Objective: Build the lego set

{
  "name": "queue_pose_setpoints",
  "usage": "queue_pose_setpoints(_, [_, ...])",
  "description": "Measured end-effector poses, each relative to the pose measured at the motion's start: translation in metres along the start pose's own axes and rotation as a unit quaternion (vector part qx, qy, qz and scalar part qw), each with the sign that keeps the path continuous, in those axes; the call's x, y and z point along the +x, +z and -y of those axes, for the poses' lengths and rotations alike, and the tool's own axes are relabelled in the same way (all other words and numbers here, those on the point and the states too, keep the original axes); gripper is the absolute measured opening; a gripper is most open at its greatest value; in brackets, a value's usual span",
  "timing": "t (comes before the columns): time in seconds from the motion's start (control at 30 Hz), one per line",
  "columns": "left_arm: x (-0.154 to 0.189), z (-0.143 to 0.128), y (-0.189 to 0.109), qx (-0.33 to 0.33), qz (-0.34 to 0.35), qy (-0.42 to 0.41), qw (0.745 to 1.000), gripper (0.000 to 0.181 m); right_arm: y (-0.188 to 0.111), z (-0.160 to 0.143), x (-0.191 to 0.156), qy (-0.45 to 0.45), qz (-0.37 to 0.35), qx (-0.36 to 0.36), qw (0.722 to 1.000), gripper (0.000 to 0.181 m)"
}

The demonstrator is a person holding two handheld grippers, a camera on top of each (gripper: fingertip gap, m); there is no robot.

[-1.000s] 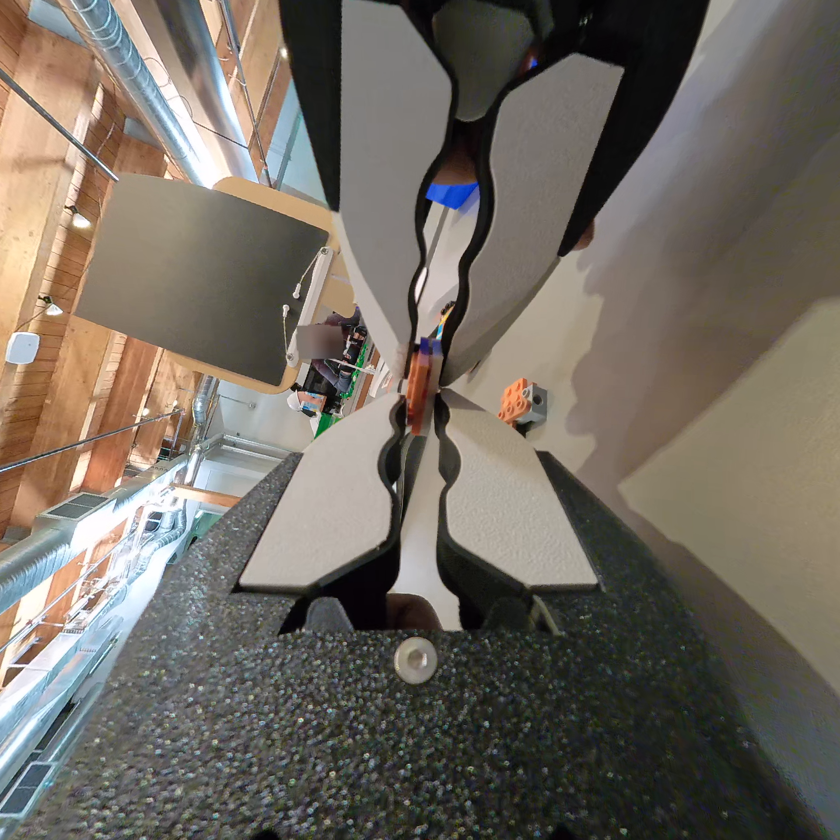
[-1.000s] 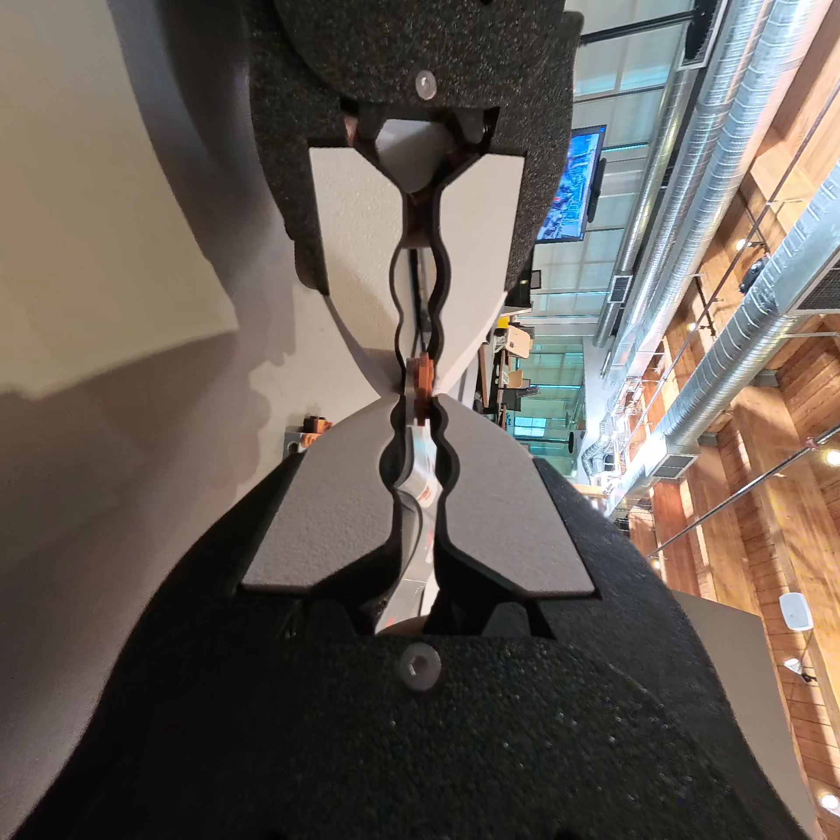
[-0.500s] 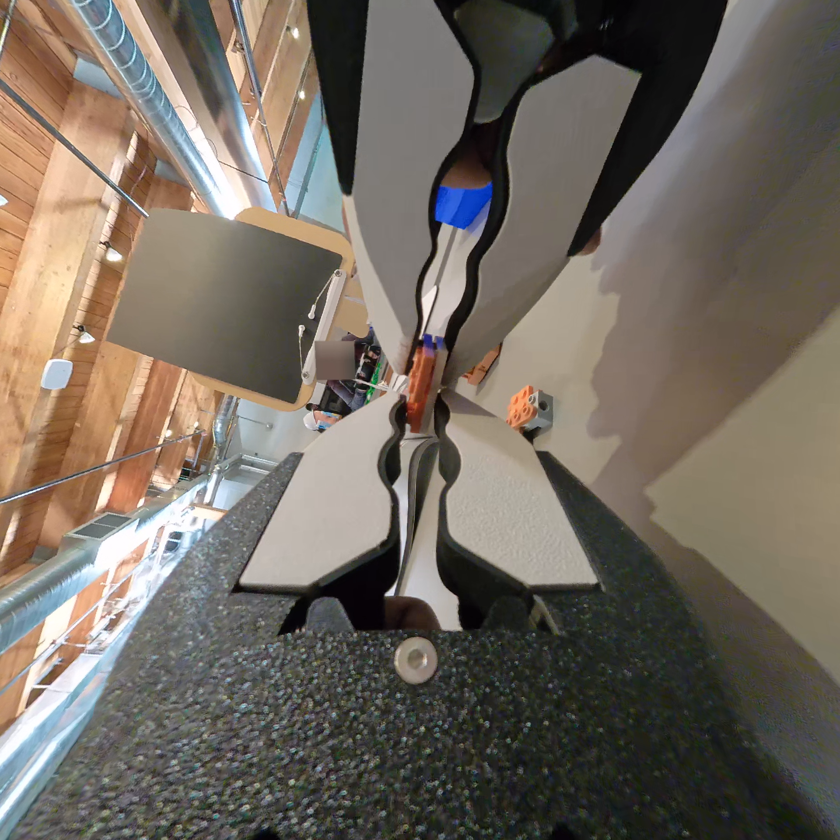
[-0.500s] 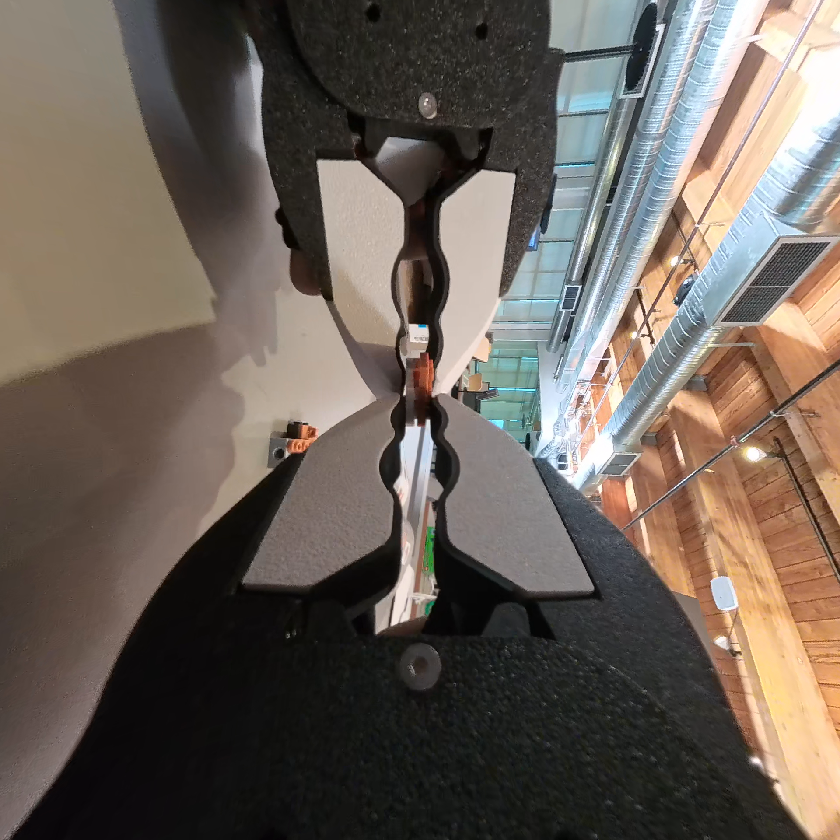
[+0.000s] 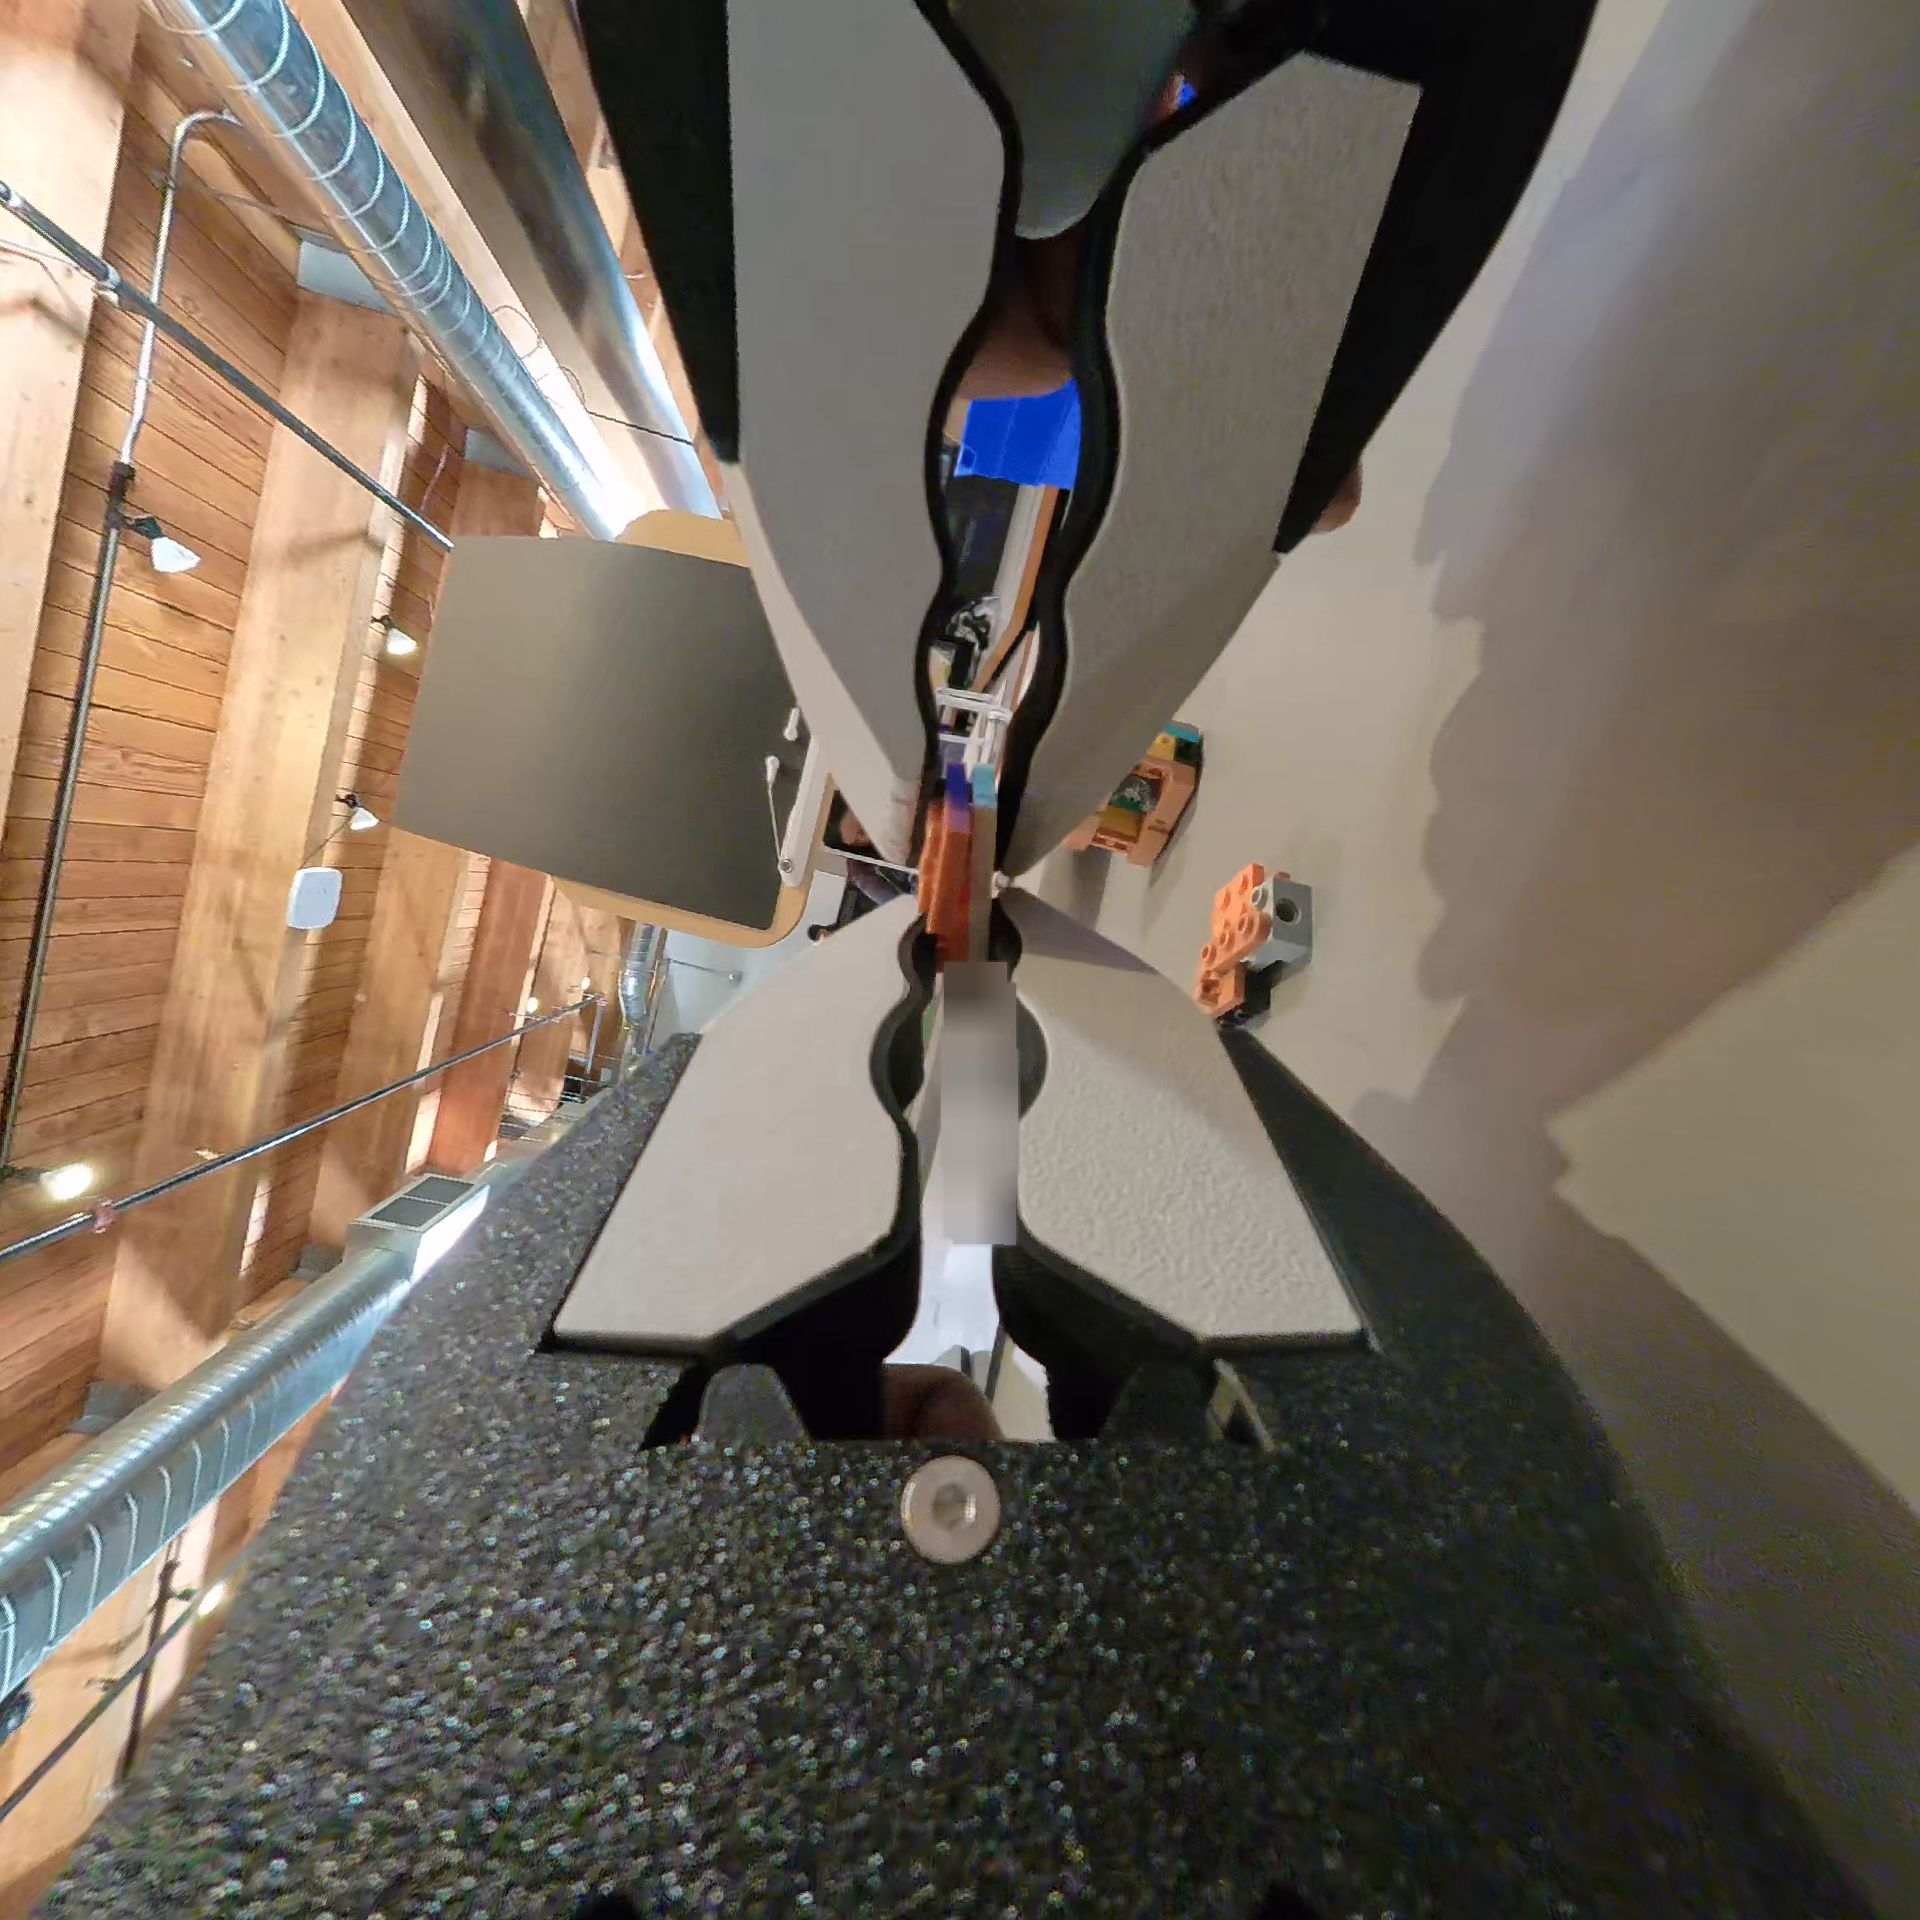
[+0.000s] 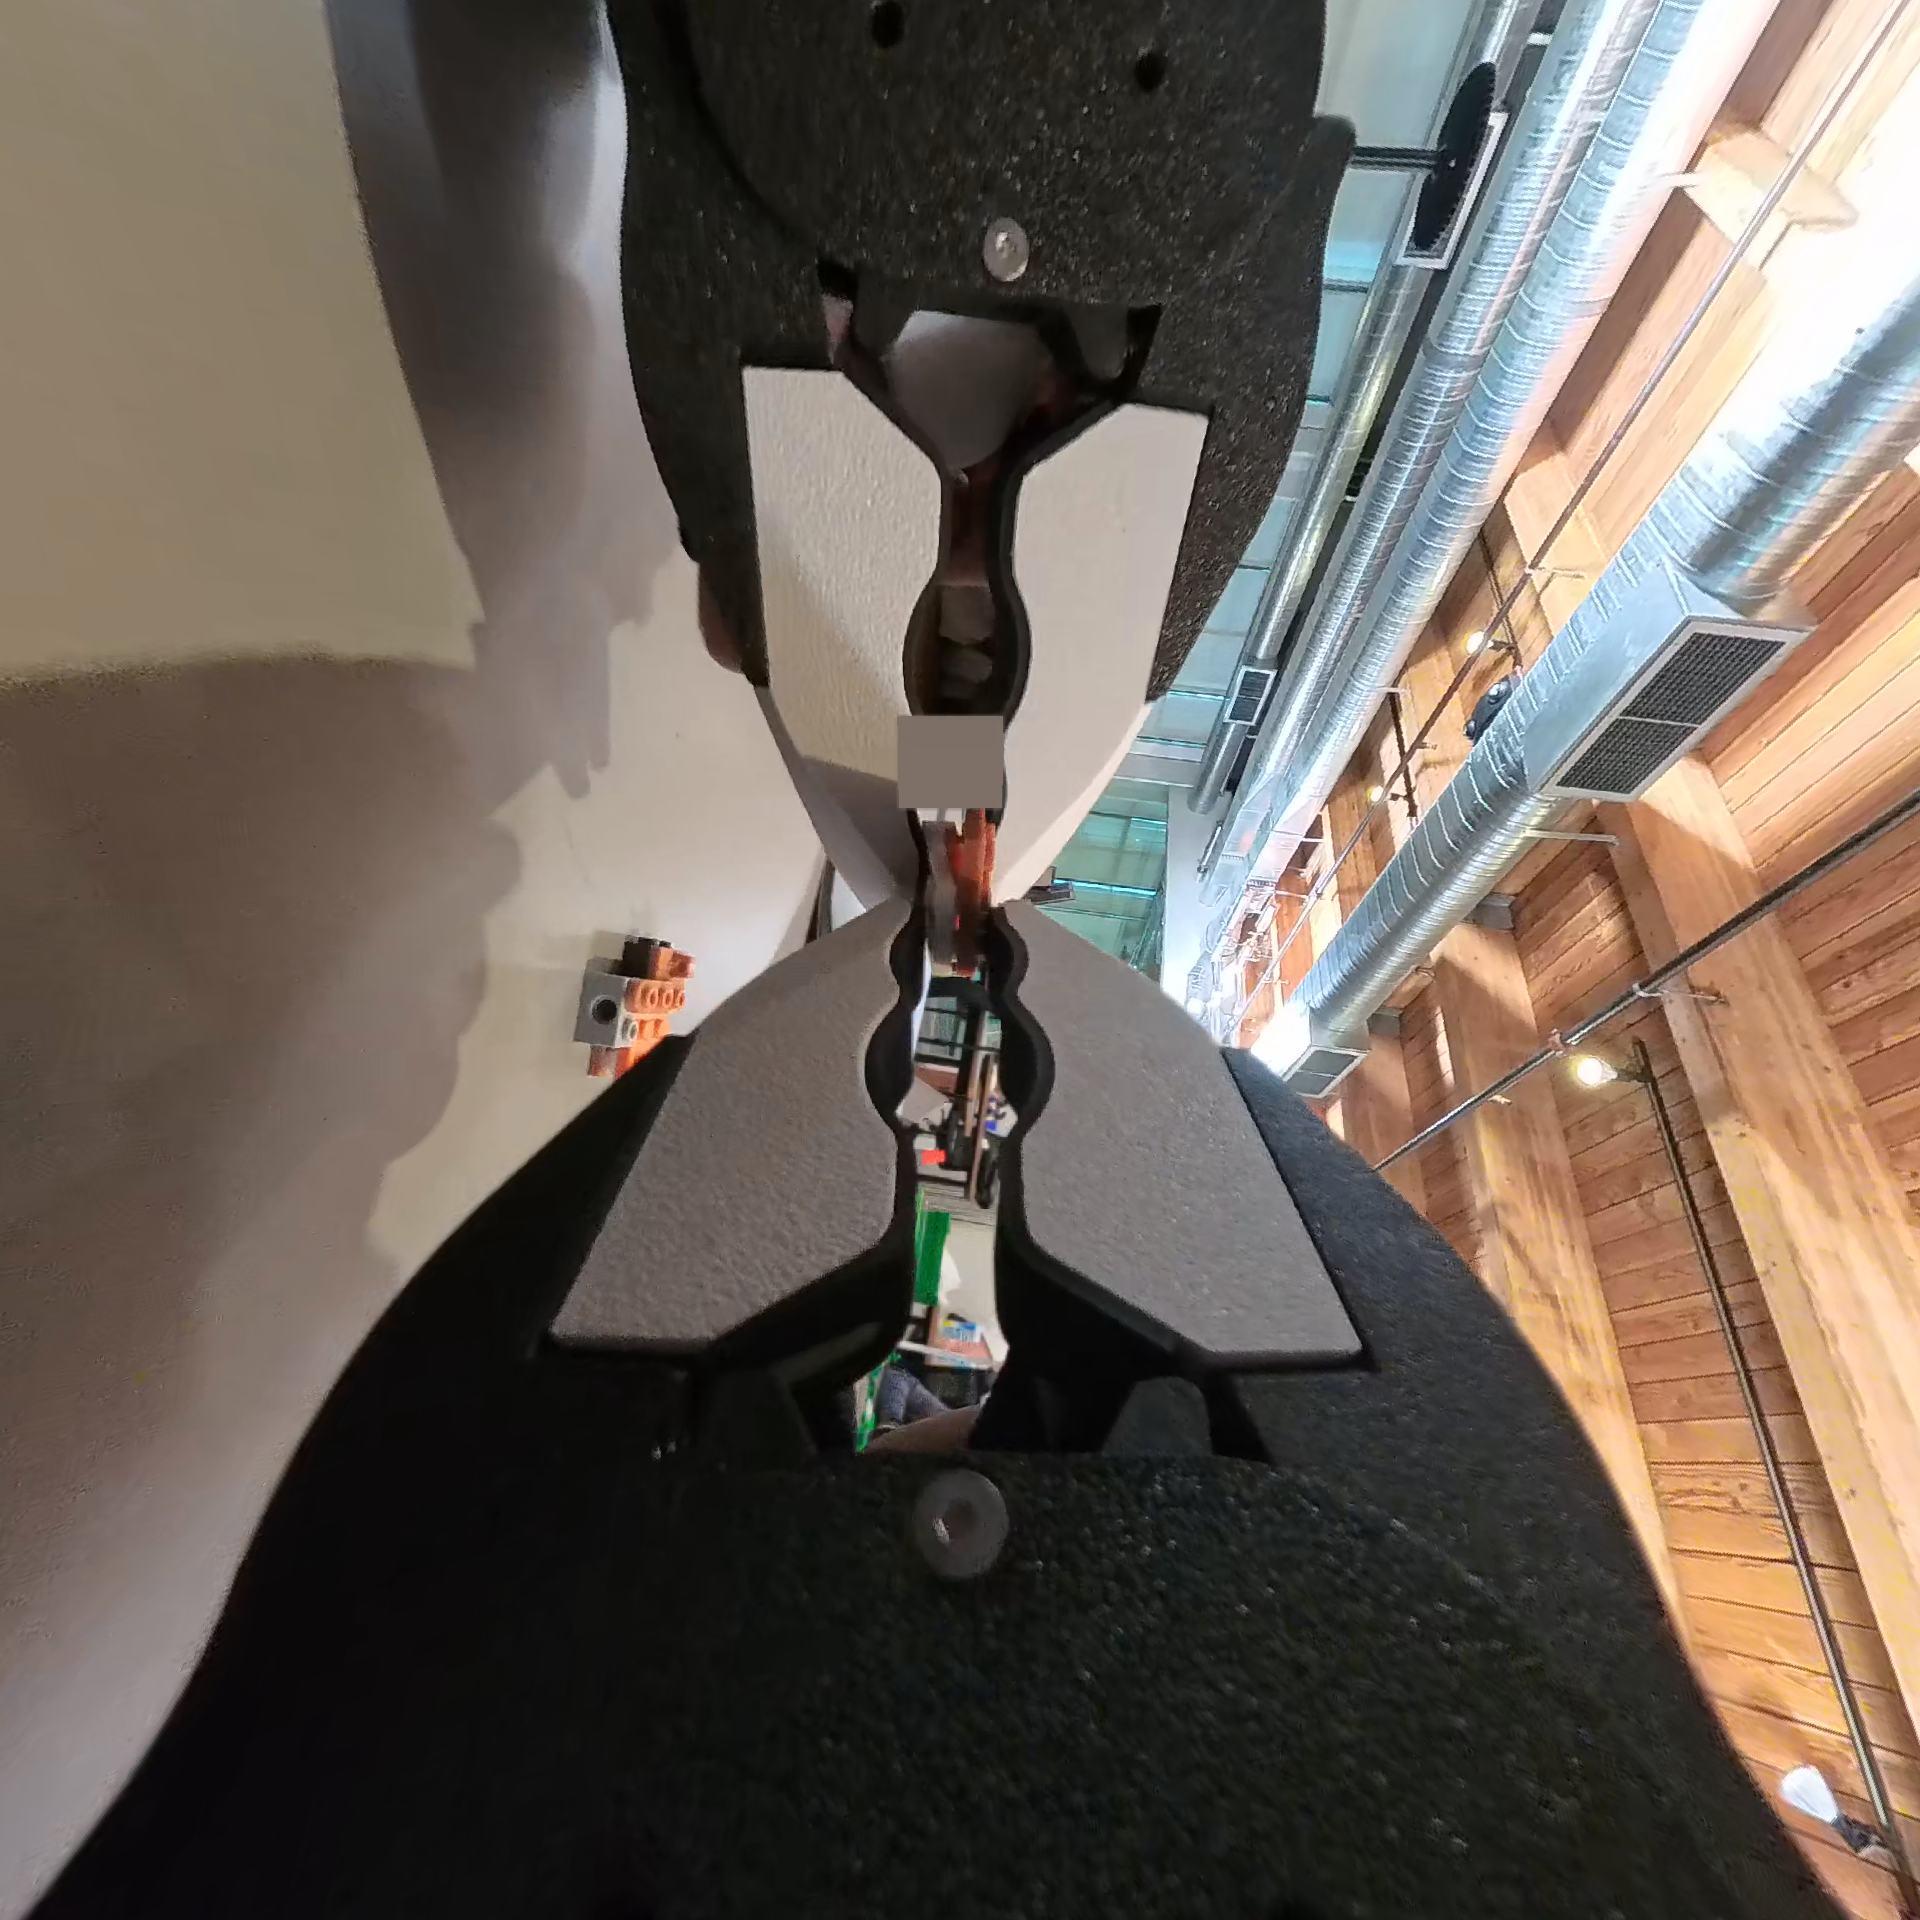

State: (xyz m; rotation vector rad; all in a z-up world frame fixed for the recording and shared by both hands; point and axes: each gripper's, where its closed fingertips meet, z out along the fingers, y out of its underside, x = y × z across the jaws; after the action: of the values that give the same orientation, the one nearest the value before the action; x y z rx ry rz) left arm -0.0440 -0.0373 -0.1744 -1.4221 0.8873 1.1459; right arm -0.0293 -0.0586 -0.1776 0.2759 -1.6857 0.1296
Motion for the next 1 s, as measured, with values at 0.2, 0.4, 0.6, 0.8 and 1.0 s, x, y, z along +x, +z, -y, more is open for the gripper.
queue_pose_setpoints(0.2, [-0.004,0.003,-0.002,0.002,0.022,0.024,0.999,0.008,-0.003,0.003,0.002,-0.005,0.002,0.01,1.0,0.01])
queue_pose_setpoints(0.4, [-0.009,0.007,-0.004,0.01,0.047,0.038,0.998,0.008,-0.006,0.006,0.005,-0.022,-0.006,0.016,1.0,0.012])
queue_pose_setpoints(0.6, [-0.012,0.01,-0.005,0.015,0.063,0.048,0.997,0.008,-0.008,0.008,0.009,-0.068,-0.03,0.013,0.997,0.012])
queue_pose_setpoints(0.8, [-0.013,0.011,-0.006,0.018,0.074,0.058,0.995,0.009,-0.009,0.01,0.009,-0.085,-0.041,0.021,0.995,0.011])
queue_pose_setpoints(1.0, [-0.014,0.012,-0.005,0.018,0.079,0.061,0.995,0.009,-0.01,0.009,0.011,-0.074,-0.05,0.028,0.996,0.009])
